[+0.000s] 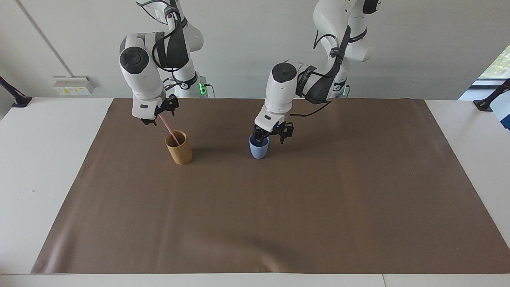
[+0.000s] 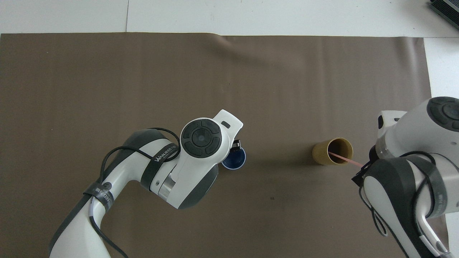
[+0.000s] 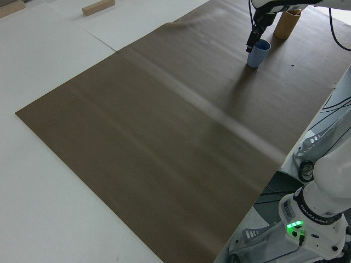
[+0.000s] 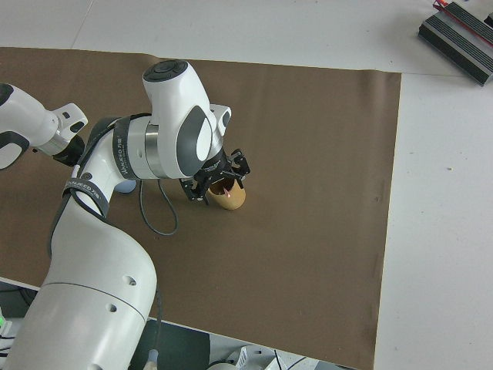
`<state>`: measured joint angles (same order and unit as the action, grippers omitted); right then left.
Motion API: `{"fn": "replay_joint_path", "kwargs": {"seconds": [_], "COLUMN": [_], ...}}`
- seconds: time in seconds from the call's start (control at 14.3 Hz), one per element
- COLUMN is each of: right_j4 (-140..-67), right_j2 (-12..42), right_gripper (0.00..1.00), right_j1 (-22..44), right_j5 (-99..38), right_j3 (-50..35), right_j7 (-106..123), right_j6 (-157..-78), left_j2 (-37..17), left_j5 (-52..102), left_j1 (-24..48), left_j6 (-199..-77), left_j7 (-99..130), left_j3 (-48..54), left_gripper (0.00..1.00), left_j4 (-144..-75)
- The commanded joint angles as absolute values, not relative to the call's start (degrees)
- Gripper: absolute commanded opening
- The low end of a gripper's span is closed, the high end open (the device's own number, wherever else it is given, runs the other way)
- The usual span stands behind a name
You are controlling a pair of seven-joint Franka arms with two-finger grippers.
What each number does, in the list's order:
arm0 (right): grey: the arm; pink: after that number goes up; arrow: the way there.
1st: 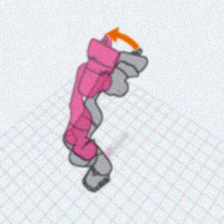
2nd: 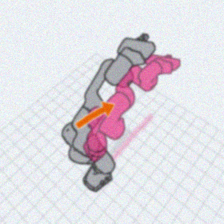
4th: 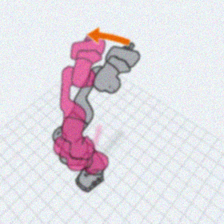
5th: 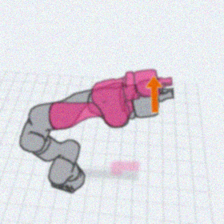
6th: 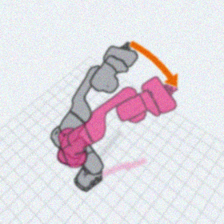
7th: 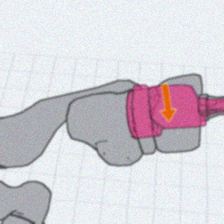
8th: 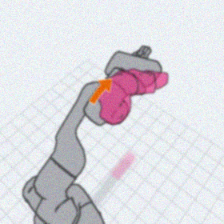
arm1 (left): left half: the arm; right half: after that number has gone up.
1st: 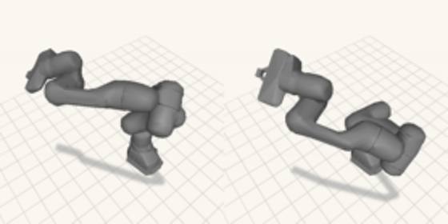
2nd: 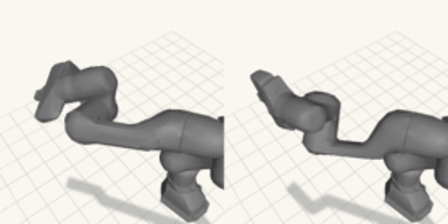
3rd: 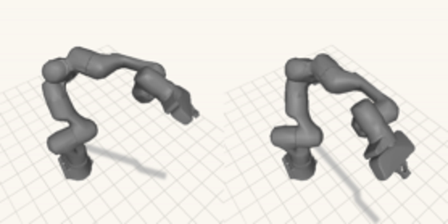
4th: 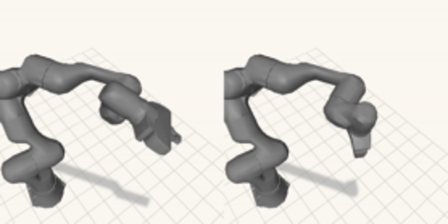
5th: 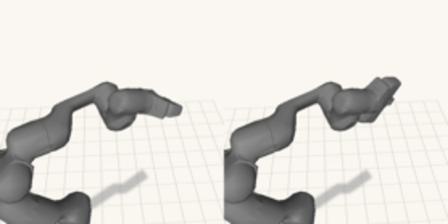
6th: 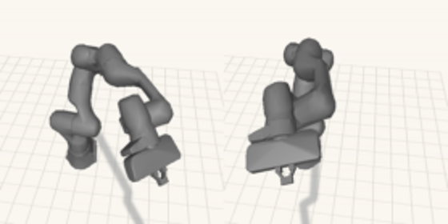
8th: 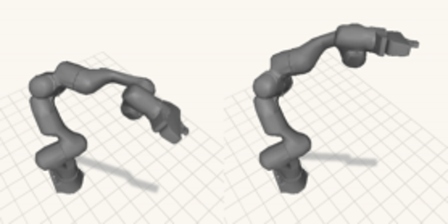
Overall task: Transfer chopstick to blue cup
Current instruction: 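Move the blue cup toward the tan cup while the right gripper approaches, then open the left gripper off the cup while the right gripper grasps the stick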
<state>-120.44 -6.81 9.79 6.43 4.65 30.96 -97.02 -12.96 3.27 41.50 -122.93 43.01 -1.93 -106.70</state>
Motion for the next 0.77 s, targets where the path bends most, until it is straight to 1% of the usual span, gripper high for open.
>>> {"fn": "replay_joint_path", "kwargs": {"seconds": [0.0,0.07,0.14,0.28,0.35,0.49,0.63,0.7], "right_j4": [-121.9,-121.9,-121.9,-122.0,-121.9,-121.6,-121.3,-121.0], "right_j2": [-8.4,-8.4,-8.5,-8.6,-8.6,-8.5,-8.4,-8.2], "right_gripper": [0.56,0.53,0.47,0.33,0.25,0.18,0.05,0.00], "right_j1": [8.6,8.6,8.6,8.6,8.6,8.9,9.2,9.3], "right_j5": [7.7,7.7,7.7,7.7,7.7,7.6,7.6,7.5], "right_j3": [4.4,4.3,4.3,4.3,4.3,4.2,4.2,4.2], "right_j7": [32.8,32.7,32.7,32.4,32.2,32.1,32.0,32.0], "right_j6": [-96.6,-96.5,-96.5,-96.2,-96.2,-96.2,-96.1,-96.1], "left_j2": [-8.2,-6.9,-5.3,-0.7,0.9,1.0,0.7,0.9], "left_j5": [2.6,2.6,2.5,2.5,2.5,2.3,2.1,2.1], "left_j1": [38.2,37.2,35.7,30.5,28.4,24.8,22.3,20.4], "left_j6": [-119.2,-117.4,-115.5,-112.4,-111.0,-105.5,-100.7,-100.0], "left_j7": [41.6,38.9,34.5,24.8,19.8,14.6,11.0,7.9], "left_j3": [-1.8,-1.8,-1.9,-1.8,-1.9,-1.8,-1.9,-1.9], "left_gripper": [1.00,1.00,1.00,1.00,1.00,1.00,1.00,1.00], "left_j4": [-107.5,-107.5,-107.5,-107.3,-106.6,-102.0,-97.9,-97.0]}}
